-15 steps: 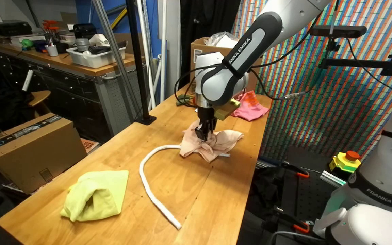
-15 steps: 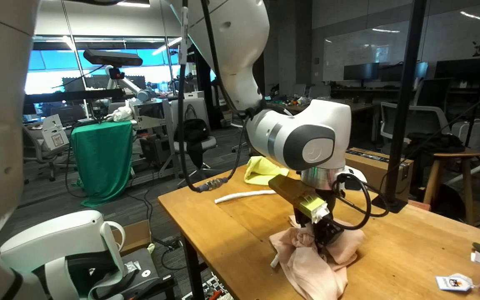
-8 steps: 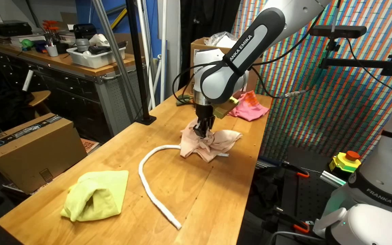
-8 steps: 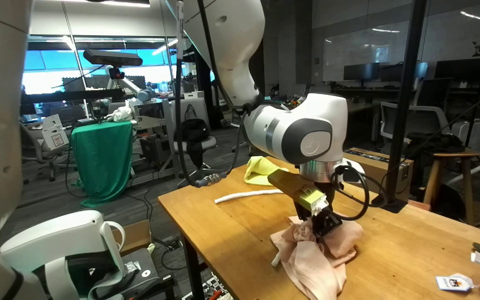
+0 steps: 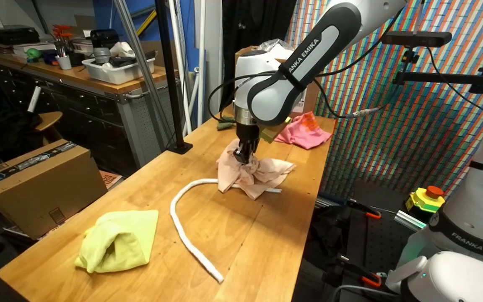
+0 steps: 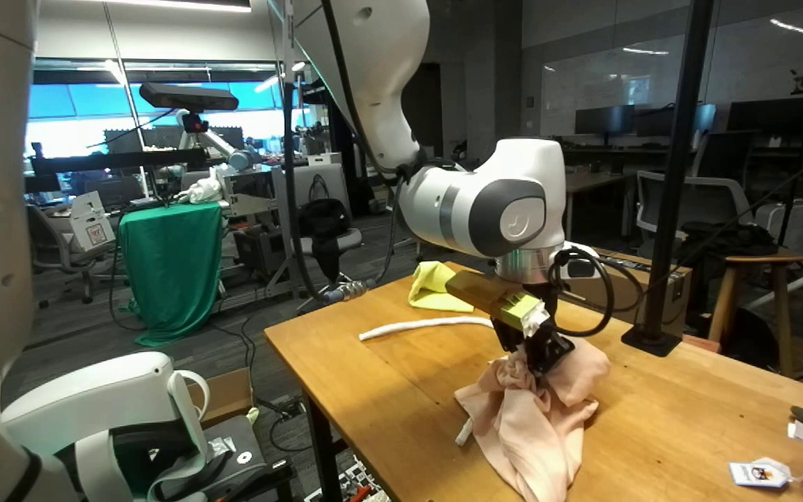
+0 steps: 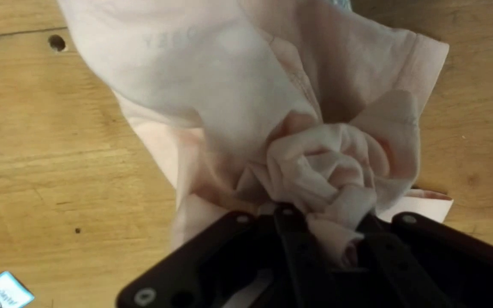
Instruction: Spread the clothes and the objects across on the table
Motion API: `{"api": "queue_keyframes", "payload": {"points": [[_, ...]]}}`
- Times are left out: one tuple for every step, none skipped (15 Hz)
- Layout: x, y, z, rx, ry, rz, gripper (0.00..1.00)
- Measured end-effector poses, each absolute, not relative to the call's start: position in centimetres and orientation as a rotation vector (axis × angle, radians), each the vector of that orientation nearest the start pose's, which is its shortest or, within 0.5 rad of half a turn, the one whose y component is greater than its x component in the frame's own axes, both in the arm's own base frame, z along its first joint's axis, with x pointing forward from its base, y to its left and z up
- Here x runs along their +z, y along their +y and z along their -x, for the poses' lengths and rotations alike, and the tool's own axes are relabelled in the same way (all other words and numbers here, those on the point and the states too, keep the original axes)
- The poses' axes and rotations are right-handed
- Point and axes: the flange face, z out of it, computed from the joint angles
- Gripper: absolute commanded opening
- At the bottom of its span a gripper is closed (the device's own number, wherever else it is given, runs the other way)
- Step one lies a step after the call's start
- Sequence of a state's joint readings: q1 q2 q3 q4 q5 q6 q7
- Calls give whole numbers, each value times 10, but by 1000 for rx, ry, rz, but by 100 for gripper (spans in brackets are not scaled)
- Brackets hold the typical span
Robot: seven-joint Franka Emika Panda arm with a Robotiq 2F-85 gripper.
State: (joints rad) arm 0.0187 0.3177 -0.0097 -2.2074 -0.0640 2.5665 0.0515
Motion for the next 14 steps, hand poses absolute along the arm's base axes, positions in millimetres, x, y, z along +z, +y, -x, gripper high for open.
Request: {"api": "queue_keyframes", "payload": {"points": [[243,8,-560,-90,-25,3186,4],[247,10,-561,-114,-31,3193,4],[251,11,-562,-136,-34,3199,4],[256,12,-564,-159,-34,3203,4],[262,12,-565,-185,-33,3208,4],[267,12,-566,-212,-30,3211,4],[273,10,-568,-244,-25,3215,4],[280,9,-569,-273,-17,3220,4],[287,6,-570,-305,-7,3226,4],[294,3,-571,-338,7,3232,4],[300,-1,-572,-367,21,3239,4],[306,-4,-573,-397,37,3246,4],[311,-8,-574,-425,52,3254,4],[316,-12,-575,-446,67,3262,4]]}}
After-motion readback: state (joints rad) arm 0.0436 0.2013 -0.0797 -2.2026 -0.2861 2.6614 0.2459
